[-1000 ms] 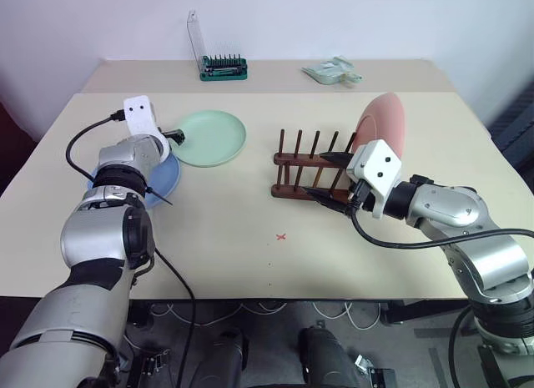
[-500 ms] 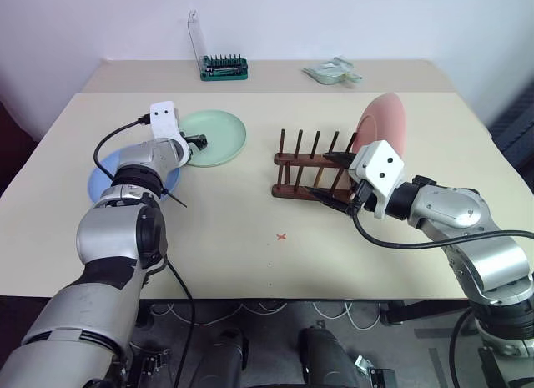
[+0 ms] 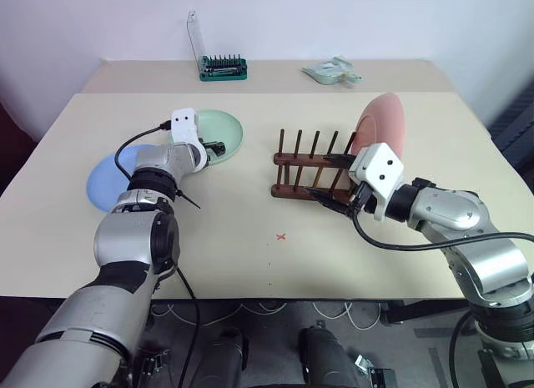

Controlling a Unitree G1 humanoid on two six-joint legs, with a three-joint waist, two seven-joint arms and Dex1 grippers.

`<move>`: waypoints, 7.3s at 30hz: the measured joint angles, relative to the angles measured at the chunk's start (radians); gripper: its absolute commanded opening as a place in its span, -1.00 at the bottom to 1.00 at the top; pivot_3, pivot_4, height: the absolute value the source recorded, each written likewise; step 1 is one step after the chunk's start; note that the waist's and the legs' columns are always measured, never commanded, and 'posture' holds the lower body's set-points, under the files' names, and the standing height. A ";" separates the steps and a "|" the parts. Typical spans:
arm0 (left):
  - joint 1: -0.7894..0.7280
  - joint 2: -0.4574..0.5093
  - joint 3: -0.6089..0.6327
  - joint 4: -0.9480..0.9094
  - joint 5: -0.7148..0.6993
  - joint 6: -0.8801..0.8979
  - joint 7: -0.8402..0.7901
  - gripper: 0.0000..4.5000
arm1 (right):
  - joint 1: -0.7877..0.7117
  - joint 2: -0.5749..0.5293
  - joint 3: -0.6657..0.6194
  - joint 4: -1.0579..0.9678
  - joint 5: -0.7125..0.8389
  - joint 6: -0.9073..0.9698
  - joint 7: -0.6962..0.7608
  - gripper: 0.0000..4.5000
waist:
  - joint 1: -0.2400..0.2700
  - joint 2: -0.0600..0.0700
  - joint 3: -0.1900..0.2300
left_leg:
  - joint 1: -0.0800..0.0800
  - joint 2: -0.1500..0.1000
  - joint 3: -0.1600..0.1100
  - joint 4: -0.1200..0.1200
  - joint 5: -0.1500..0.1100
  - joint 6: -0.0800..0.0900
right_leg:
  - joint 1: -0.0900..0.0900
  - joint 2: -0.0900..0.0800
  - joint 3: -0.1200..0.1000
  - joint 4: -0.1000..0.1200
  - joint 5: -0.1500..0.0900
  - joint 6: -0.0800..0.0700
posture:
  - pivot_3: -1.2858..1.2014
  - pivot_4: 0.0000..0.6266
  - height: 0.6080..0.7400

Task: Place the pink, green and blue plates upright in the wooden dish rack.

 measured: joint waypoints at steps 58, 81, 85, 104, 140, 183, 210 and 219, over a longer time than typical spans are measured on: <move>-0.033 0.074 0.011 0.113 0.045 -0.049 0.116 0.74 | 0.008 0.023 0.001 0.000 -0.013 -0.011 -0.010 0.56 | 0.003 0.000 0.000 | 0.000 0.000 0.001 0.001 0.000 -0.001 | 0.000 0.000 0.000 0.001 0.000 0.000 | 0.03 -0.52 1.00; 0.076 0.021 0.147 -0.123 -0.087 -0.055 0.161 -0.97 | 0.001 0.022 0.002 0.002 -0.035 -0.022 -0.009 0.56 | 0.004 0.000 -0.001 | 0.002 0.000 0.001 0.002 0.001 -0.001 | -0.001 -0.001 0.000 0.005 0.000 0.000 | 0.03 -0.52 1.00; 0.135 -0.056 0.146 -0.378 -0.122 -0.230 0.091 -0.97 | -0.085 -0.019 0.034 0.033 -0.139 -0.107 -0.004 0.56 | 0.006 -0.002 0.000 | -0.001 0.000 0.002 0.002 0.002 -0.004 | -0.004 -0.001 0.001 0.005 0.000 -0.001 | 0.03 -0.52 1.00; 0.389 -0.207 -0.089 -1.218 -0.111 -0.067 0.152 -0.97 | -0.347 0.110 0.358 0.383 -0.765 -0.586 -0.117 0.56 | 0.005 -0.002 0.000 | 0.001 0.001 0.004 0.001 0.003 -0.005 | -0.003 -0.001 0.002 0.004 0.001 -0.001 | 0.03 -0.52 1.00; 0.520 0.126 0.054 -1.100 -0.165 -0.178 0.026 0.99 | -0.300 0.340 0.107 0.296 -0.564 -0.466 -0.134 -1.00 | 0.002 -0.002 0.000 | 0.002 0.001 0.004 -0.002 0.003 -0.005 | -0.001 0.000 0.003 0.000 0.001 -0.002 | 0.03 -0.52 1.00; 0.911 0.154 -0.317 -1.470 -0.304 -0.105 -0.577 0.99 | -0.077 0.458 -0.349 -0.052 0.430 0.422 -0.493 -1.00 | 0.005 0.007 -0.002 | 0.002 0.003 0.004 -0.004 0.000 0.001 | -0.002 0.001 0.002 0.000 0.003 -0.005 | 0.03 -0.52 1.00; 0.909 0.139 -0.323 -1.456 -0.280 -0.115 -0.582 1.00 | -0.084 0.249 -0.340 -0.075 0.483 0.470 -0.508 0.38 | 0.006 0.007 -0.002 | 0.002 0.003 0.005 -0.004 -0.001 0.001 | -0.002 0.001 0.002 -0.002 0.003 -0.005 | 0.03 -0.52 1.00; 0.895 0.100 -0.231 -1.330 -0.278 -0.163 -0.520 1.00 | -0.120 0.023 -0.359 -0.125 0.486 0.394 -0.346 0.38 | 0.008 0.009 -0.001 | 0.002 0.003 0.005 -0.003 -0.001 0.002 | -0.001 0.001 0.002 -0.004 0.003 -0.005 | 0.03 -0.52 1.00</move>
